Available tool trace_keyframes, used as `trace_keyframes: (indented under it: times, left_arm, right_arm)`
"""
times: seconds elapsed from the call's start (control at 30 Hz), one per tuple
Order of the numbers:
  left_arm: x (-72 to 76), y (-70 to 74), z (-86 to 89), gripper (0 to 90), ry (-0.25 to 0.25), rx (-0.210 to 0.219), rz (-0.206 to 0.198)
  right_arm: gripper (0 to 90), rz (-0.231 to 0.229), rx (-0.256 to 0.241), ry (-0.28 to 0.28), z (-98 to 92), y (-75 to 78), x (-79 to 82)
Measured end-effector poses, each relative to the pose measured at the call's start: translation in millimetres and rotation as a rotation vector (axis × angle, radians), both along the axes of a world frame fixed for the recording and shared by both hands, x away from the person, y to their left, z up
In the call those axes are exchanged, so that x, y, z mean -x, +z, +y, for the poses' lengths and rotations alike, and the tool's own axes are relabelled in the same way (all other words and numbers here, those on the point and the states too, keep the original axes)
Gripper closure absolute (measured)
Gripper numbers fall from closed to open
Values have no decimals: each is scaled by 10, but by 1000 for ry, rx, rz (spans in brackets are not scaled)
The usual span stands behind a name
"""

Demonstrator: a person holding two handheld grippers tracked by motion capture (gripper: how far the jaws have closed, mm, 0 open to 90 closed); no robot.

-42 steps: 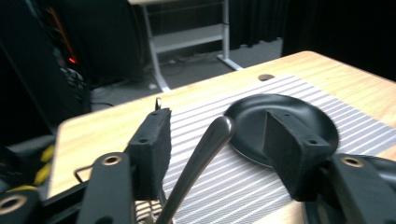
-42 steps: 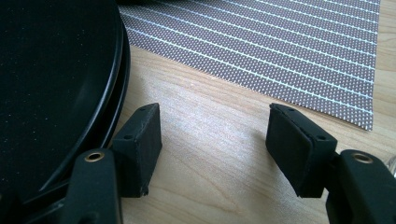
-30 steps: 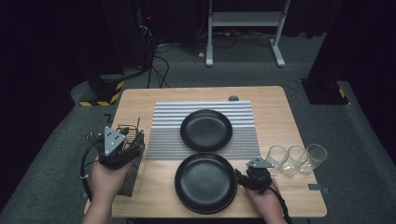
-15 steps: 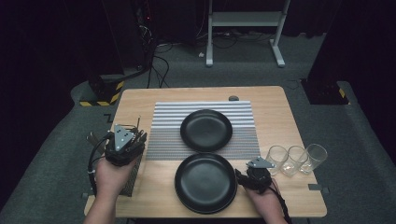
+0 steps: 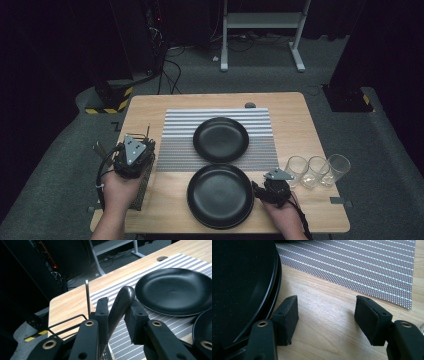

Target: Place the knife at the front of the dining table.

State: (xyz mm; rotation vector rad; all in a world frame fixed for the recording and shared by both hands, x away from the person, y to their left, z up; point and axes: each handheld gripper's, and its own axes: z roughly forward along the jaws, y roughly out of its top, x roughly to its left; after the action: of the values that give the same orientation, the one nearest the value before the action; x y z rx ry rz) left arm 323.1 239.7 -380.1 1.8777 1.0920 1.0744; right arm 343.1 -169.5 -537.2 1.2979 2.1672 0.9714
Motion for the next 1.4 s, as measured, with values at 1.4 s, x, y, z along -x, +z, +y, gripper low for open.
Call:
trace_keyframes:
  times: [1.4]
  left_arm:
    - [312, 93, 507, 824, 89, 224, -169]
  right_arm:
    - [356, 0, 1, -1, 4, -1, 2]
